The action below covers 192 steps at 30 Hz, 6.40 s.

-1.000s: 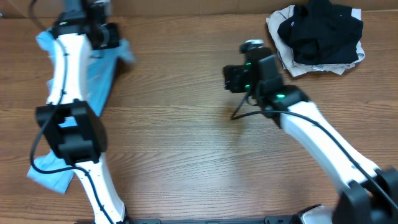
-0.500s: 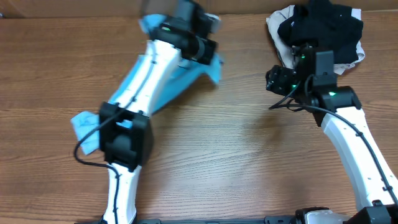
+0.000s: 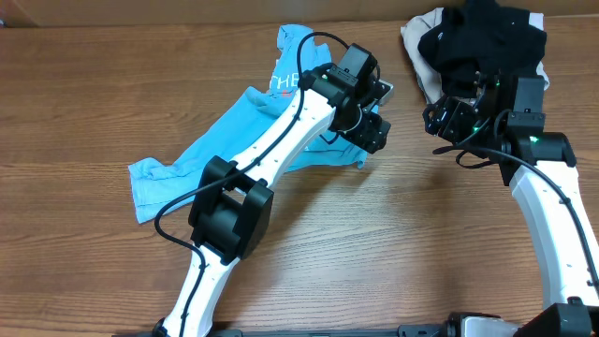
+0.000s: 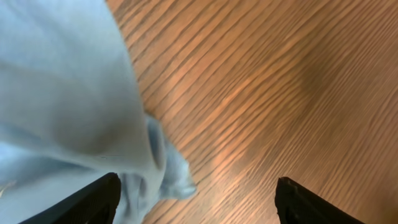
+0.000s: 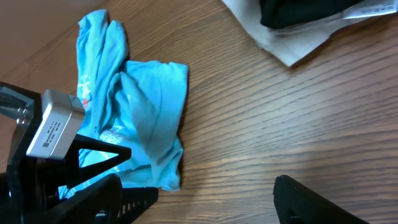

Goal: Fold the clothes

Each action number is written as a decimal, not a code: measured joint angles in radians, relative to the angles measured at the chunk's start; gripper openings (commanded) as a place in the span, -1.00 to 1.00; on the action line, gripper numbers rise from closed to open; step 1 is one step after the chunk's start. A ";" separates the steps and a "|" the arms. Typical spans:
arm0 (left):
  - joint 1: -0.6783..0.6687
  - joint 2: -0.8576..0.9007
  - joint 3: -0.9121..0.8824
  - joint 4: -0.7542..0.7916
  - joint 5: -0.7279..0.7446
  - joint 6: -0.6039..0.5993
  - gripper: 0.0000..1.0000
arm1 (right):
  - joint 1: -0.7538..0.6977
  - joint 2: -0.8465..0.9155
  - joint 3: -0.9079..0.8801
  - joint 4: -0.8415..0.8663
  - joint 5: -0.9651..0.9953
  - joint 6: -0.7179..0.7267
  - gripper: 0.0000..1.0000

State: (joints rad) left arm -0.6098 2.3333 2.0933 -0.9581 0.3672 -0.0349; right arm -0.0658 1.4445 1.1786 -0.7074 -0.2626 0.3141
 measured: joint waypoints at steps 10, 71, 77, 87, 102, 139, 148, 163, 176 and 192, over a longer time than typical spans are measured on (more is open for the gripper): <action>0.241 -0.001 0.010 0.037 -0.009 0.082 0.67 | 0.002 0.000 0.000 0.000 -0.045 0.000 0.65; 0.269 0.111 0.165 0.065 -0.118 0.243 -0.92 | 0.340 0.370 0.000 0.183 0.073 -0.091 0.25; 0.280 0.111 0.249 -0.001 -0.148 0.183 -0.92 | 0.388 0.407 0.000 0.169 0.134 -0.104 0.16; 0.355 0.111 0.349 -0.072 -0.163 0.134 -0.91 | 0.388 0.438 0.000 0.160 0.194 -0.104 -0.11; 0.414 0.111 0.581 -0.149 -0.178 0.118 -0.92 | 0.379 0.492 0.011 0.132 0.191 -0.088 -0.92; 0.583 -0.264 0.883 -0.352 -0.337 0.115 -0.91 | 0.228 -0.170 0.390 -0.409 0.248 -0.057 -0.92; 0.763 -0.575 0.923 -0.388 -0.356 0.114 -0.92 | 0.227 -0.291 0.533 -0.484 0.300 -0.078 -0.92; 0.796 -0.619 0.902 -0.575 -0.357 0.109 -0.92 | 0.227 -0.507 0.632 -0.565 0.312 -0.079 -0.92; 0.795 -0.381 0.815 -0.576 -0.337 0.088 -0.91 | 0.227 -0.214 0.618 -0.568 0.304 -0.079 -0.92; 0.751 0.072 0.807 -0.415 -0.291 0.085 -0.92 | 0.227 0.384 0.608 -0.288 0.296 -0.079 -0.92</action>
State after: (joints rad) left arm 0.1413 2.4058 2.9005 -1.3731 0.0765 0.0505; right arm 0.1616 1.8286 1.7870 -0.9951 0.0330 0.2352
